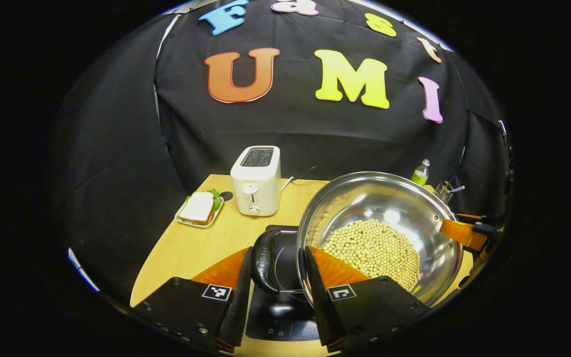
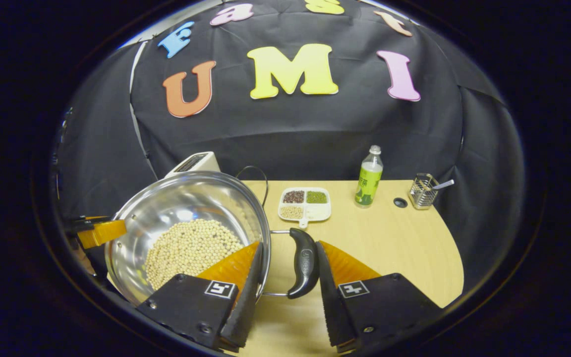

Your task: First push the handle of the pot to place it horizontally, then grasp the pot with both hands and set it on the induction cooktop.

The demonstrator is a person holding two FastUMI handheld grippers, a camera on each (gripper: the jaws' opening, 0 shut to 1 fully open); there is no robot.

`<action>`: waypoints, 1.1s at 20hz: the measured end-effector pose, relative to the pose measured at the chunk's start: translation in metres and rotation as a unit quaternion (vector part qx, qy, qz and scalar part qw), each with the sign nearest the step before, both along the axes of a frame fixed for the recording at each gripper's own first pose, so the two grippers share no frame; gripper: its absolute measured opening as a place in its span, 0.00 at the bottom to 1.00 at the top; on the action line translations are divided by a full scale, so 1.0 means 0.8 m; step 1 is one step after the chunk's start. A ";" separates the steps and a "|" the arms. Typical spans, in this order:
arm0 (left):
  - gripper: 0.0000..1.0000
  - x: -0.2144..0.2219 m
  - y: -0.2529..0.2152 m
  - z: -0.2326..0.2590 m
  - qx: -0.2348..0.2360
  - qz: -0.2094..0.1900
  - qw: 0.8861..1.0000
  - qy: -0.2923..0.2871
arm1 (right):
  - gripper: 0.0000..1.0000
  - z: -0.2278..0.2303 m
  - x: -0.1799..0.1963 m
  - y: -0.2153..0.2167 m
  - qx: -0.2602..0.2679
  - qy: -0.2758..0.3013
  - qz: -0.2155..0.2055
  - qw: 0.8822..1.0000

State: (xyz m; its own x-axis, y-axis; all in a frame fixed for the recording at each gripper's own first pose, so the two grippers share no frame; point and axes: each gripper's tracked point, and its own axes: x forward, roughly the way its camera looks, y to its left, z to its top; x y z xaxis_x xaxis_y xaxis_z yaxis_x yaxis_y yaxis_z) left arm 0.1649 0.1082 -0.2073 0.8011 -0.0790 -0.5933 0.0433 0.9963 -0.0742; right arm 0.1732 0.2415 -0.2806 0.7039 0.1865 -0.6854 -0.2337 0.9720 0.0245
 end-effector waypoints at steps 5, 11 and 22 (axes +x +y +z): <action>0.55 0.012 0.018 -0.033 -0.004 0.011 1.000 0.025 | 0.61 -0.031 0.007 0.022 -0.007 0.011 0.002 1.000; 0.55 0.025 0.032 -0.064 0.006 0.024 0.999 0.043 | 0.62 -0.070 0.016 0.041 0.000 0.038 0.003 0.999; 0.55 0.052 0.046 -0.106 0.032 0.031 0.998 0.043 | 0.60 -0.126 0.034 0.064 0.011 0.047 -0.006 0.999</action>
